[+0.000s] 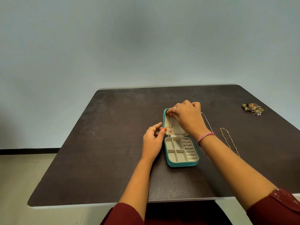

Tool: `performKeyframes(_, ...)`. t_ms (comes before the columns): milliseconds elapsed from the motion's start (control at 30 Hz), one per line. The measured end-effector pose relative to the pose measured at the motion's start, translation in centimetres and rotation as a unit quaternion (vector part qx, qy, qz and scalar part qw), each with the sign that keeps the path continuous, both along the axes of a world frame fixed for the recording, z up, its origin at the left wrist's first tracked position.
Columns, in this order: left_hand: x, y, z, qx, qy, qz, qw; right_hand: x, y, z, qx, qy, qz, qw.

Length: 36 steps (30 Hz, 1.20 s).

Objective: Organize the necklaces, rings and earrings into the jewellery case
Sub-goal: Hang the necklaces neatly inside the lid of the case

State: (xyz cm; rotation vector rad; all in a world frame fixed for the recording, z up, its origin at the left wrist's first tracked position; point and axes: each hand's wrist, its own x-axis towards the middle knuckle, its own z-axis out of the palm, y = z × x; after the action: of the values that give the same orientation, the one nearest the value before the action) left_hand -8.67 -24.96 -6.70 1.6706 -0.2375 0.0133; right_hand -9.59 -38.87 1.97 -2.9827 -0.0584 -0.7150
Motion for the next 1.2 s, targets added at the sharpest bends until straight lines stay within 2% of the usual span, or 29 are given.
performKeyframes(233,0.0,0.2,0.2,-0.008,-0.001,-0.002,1.0,-0.1,0.4,-0.9,-0.055,-0.047,-0.034,0.997)
performKeyframes(367,0.0,0.4,0.2,-0.023,0.001,-0.002,1.0,0.2,0.4,-1.0,0.001,-0.056,-0.047,0.997)
performKeyframes(567,0.1,0.4,0.1,-0.022,0.002,-0.004,1.0,0.6,0.1,-0.2,0.094,0.003,-0.05,0.994)
performKeyframes(867,0.0,0.5,0.2,-0.041,0.008,-0.009,0.999,1.2,0.1,0.4,0.137,0.051,-0.054,0.988)
performKeyframes(1067,0.1,0.6,0.2,-0.04,0.01,-0.009,0.999,0.9,0.1,0.1,0.147,0.033,-0.045,0.987)
performKeyframes(1200,0.0,0.6,0.2,-0.04,0.013,-0.011,0.999,0.6,0.1,0.4,0.192,-0.003,-0.039,0.981)
